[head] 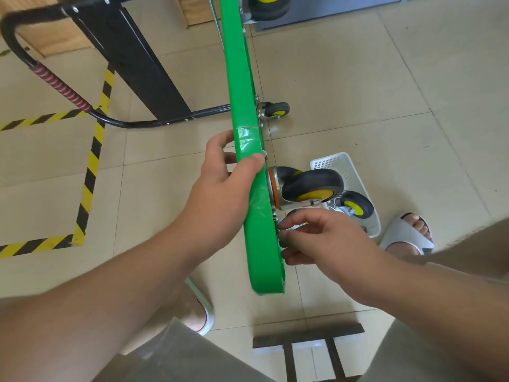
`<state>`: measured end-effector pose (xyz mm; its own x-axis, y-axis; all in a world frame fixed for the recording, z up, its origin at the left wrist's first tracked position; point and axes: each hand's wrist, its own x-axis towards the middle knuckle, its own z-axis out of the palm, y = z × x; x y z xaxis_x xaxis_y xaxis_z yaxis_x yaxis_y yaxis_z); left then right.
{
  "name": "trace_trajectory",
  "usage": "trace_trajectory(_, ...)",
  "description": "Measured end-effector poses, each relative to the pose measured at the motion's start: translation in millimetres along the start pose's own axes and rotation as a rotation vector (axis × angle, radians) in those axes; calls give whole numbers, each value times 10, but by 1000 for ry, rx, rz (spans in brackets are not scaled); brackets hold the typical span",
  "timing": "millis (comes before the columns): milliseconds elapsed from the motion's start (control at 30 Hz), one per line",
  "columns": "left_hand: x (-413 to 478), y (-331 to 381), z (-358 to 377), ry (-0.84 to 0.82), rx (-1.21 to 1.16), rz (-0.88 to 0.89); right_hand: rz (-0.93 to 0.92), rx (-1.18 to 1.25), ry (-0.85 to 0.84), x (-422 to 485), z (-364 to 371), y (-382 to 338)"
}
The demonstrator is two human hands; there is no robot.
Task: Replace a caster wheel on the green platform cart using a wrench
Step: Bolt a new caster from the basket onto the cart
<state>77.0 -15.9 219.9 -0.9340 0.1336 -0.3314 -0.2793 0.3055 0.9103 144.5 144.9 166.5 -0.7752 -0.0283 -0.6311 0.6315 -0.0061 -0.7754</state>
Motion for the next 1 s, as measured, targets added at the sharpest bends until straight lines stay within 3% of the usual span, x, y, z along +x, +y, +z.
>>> trace_trajectory(267, 4, -6, 4, 1, -11, -3, 83, 149, 0, 74, 8, -2)
trace_trajectory(533, 9, -7, 16, 22, 10, 1, 44, 262, 19, 116, 41, 11)
trace_trajectory(1000, 13, -13, 2, 11, 14, 6, 61, 255, -27, 131, 73, -5)
